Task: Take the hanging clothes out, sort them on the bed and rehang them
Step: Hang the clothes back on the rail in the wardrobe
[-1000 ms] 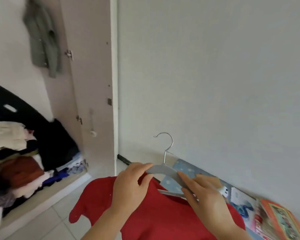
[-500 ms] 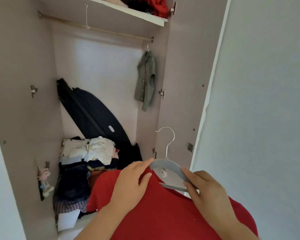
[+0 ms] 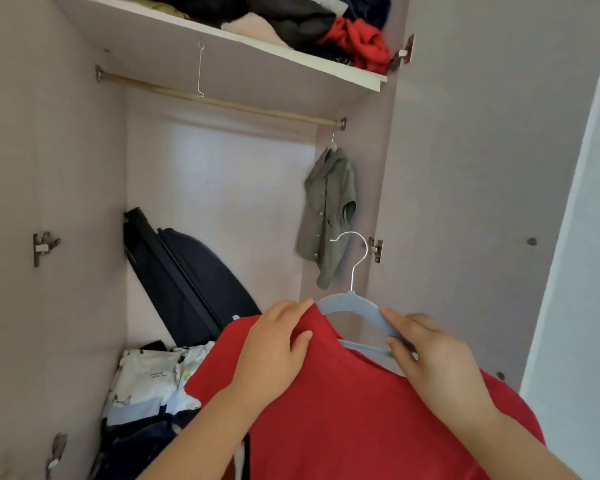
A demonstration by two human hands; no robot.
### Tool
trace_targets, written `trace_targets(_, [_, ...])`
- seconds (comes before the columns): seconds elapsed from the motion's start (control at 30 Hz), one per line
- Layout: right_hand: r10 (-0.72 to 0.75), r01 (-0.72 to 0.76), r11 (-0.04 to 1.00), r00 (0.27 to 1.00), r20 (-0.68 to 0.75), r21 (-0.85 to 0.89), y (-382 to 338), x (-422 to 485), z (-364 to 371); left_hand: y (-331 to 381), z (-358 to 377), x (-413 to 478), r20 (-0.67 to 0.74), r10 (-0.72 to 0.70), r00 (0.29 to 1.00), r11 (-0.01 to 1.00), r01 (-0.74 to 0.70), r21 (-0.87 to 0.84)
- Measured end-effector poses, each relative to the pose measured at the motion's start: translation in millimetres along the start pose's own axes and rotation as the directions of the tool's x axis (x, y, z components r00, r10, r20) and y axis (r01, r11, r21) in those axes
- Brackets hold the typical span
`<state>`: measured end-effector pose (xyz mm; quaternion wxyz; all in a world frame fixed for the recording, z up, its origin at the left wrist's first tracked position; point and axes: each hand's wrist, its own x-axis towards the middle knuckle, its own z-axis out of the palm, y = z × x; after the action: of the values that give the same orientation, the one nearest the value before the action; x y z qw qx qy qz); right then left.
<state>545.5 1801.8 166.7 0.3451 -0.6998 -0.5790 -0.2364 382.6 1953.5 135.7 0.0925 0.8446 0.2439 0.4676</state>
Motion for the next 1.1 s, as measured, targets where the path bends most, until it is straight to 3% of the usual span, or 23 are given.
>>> trace_targets(0.3, [-0.020,0.017,0.998,0.998,-0.051,-0.055,29,152,64,-75,7,134,-0.034,0.015,0.999,0.990,-0.010,0.143])
trace_targets(0.73, [-0.130,0.125,0.991,0.984,-0.118,-0.048,86,342,152,-157,22,297,-0.073,-0.088,0.993,0.955,0.105,0.278])
trace_targets(1.1, [-0.107,0.064,0.984,0.959,-0.262,-0.166,93,489,202,-239,31,423,-0.112,0.008,0.994,0.947,0.029,0.321])
